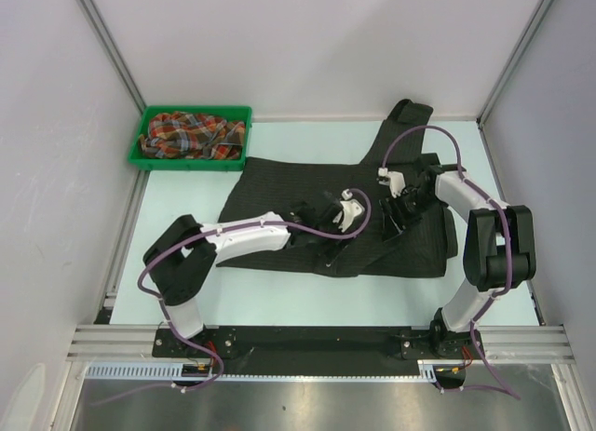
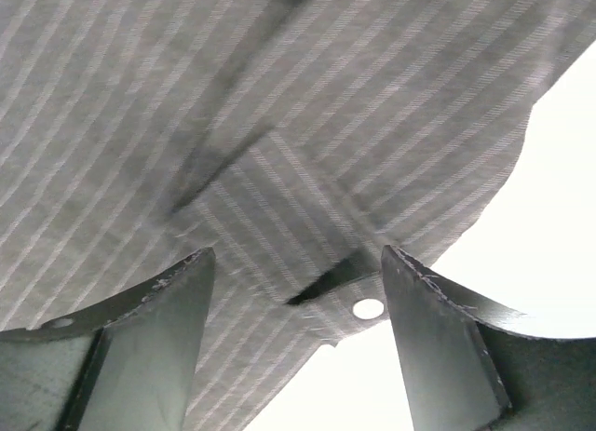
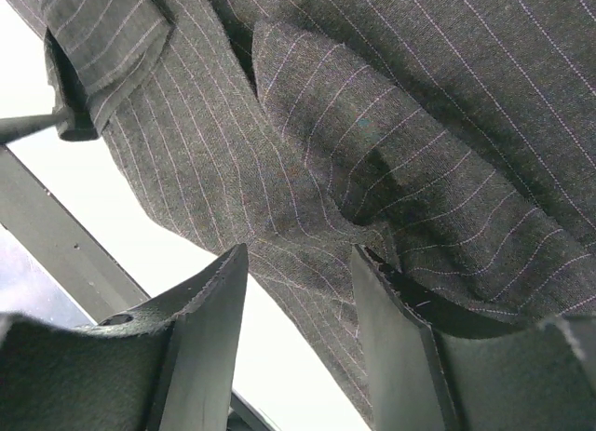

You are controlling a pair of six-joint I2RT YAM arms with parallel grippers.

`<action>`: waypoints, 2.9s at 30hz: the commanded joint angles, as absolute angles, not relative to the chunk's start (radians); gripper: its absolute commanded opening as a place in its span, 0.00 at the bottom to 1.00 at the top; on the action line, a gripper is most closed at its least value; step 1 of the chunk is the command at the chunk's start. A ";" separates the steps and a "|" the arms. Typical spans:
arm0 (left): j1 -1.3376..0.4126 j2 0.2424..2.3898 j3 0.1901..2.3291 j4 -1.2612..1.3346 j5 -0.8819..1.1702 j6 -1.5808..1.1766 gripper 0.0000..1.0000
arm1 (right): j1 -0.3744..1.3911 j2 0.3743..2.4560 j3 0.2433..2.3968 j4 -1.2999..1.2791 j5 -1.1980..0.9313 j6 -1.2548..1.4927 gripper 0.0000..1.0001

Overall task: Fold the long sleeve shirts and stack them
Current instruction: Fold the shirt

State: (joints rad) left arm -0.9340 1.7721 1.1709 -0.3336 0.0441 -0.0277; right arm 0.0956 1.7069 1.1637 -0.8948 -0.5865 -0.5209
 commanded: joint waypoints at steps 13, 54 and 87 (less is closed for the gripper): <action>-0.950 1.768 1.253 -0.397 0.017 -0.046 0.18 | 0.012 1.623 1.232 -0.911 -0.669 -0.522 0.60; -0.914 1.370 1.341 -0.630 1.095 0.796 0.00 | 0.452 0.893 0.877 -0.546 -0.778 -0.902 0.91; -0.609 1.095 1.132 -0.241 0.278 0.017 0.99 | 0.201 1.107 1.037 -0.119 -0.587 -0.197 0.00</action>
State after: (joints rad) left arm -0.6239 1.1049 1.0615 -0.2424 0.5240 0.1314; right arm 0.3187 0.9981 0.9386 -0.3355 -0.5831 -0.3695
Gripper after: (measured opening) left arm 0.992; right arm 0.010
